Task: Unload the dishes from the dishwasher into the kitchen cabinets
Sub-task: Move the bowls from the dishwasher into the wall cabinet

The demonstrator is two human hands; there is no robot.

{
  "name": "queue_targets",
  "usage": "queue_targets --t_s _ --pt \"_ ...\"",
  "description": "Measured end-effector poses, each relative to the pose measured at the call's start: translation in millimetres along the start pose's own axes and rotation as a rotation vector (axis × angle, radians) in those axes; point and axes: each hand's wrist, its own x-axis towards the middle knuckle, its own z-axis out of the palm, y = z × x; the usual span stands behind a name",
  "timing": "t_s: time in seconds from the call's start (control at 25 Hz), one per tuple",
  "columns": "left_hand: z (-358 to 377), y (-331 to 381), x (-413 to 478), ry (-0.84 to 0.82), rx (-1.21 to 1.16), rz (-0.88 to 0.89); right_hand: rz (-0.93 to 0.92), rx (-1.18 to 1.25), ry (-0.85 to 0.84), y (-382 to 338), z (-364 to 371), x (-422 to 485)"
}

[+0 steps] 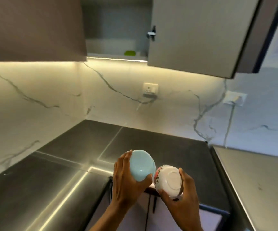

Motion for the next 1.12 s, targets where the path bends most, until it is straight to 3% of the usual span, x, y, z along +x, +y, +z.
queue_targets --t_s 0.24,0.44,0.96,1.12 --pt "-85 -45 132 0.139 0.068 0.034 -0.069 0.064 0.020 -99 109 89" --pt "-112 -46 222 0.207 0.077 0.072 -0.127 0.100 0.056 -151 155 169" --pt "-93 -32 428 0.405 0.096 0.041 -0.459 0.092 0.066 -259 200 434" --pt "-79 -22 494 0.355 0.181 0.042 -0.506 0.040 0.002 -283 210 509"
